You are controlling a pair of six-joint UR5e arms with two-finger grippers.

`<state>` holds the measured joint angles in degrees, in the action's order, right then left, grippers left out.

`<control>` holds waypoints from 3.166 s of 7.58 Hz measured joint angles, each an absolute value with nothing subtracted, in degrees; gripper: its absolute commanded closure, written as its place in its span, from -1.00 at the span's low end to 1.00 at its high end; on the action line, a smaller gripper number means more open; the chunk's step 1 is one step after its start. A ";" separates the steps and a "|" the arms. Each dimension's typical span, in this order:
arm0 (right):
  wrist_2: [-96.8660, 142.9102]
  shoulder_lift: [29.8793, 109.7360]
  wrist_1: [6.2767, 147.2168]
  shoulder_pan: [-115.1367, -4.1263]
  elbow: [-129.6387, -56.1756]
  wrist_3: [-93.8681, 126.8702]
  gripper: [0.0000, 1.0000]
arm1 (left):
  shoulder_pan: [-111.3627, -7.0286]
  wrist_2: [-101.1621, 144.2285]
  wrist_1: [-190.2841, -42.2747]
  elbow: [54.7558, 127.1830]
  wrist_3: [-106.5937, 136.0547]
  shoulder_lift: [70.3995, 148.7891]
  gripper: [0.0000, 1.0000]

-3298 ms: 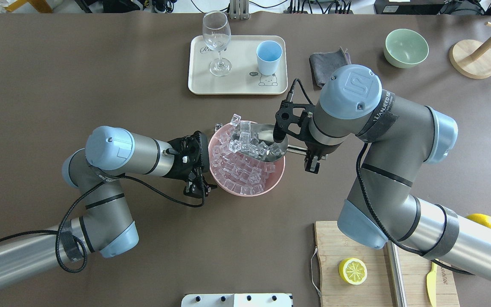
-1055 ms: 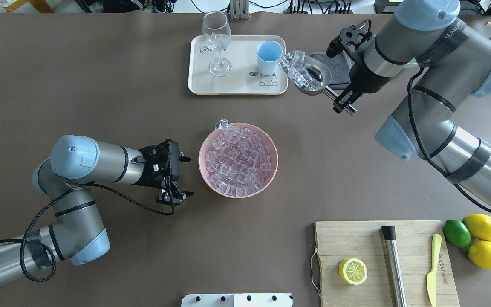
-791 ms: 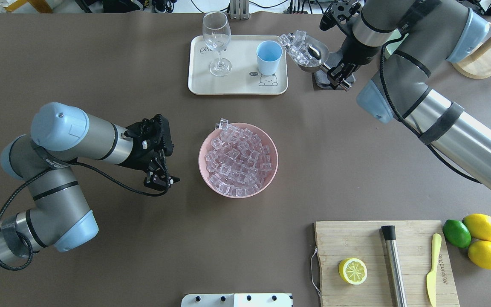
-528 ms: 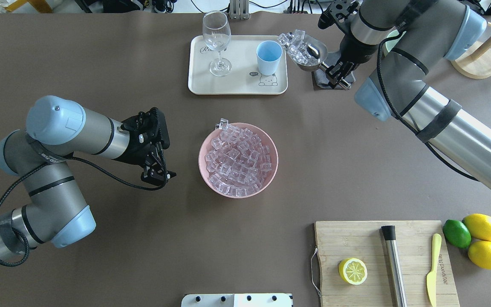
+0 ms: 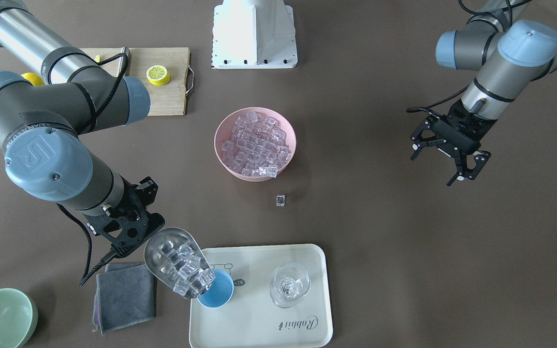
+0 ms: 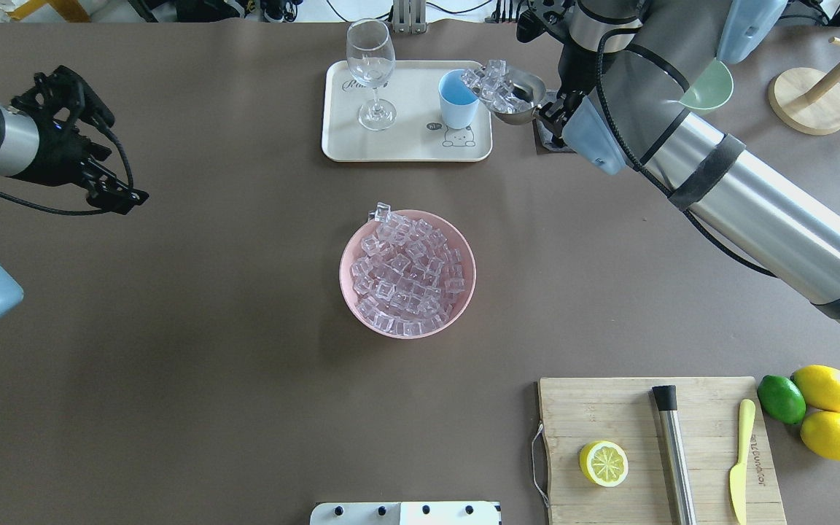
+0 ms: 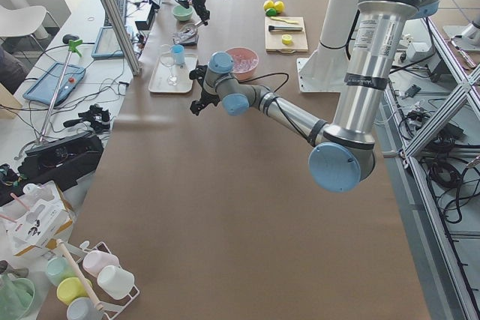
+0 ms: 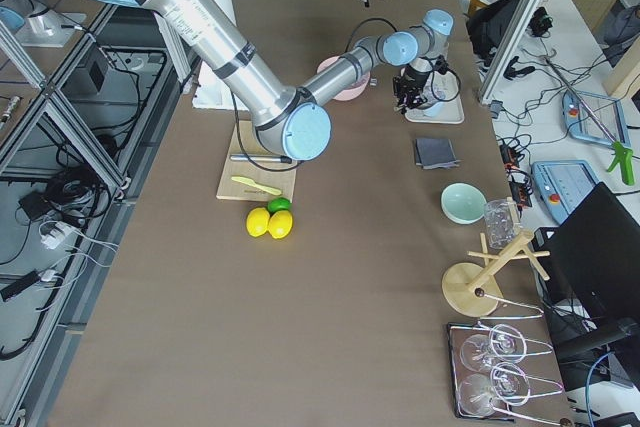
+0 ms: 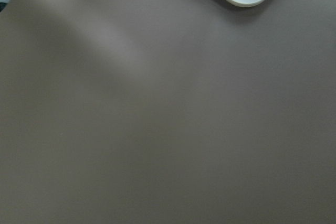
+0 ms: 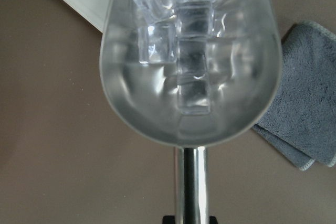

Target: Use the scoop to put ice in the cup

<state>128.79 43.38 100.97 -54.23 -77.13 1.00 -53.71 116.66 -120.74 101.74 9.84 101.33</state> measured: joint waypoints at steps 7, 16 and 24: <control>126.48 38.28 114.18 -54.14 -75.33 -5.59 1.00 | -73.86 127.36 -119.73 96.46 9.95 93.65 -0.97; 122.52 30.84 120.72 -54.14 -67.12 -12.03 1.00 | -90.70 135.30 -99.80 88.80 -2.90 89.54 -0.97; 118.19 26.69 125.24 -54.05 -63.24 -16.19 1.00 | -91.11 135.24 -91.48 90.73 -3.06 89.62 -0.97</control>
<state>118.19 26.69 125.24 -54.05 -63.24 -16.19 -91.11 135.24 -91.48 90.73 -3.06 89.62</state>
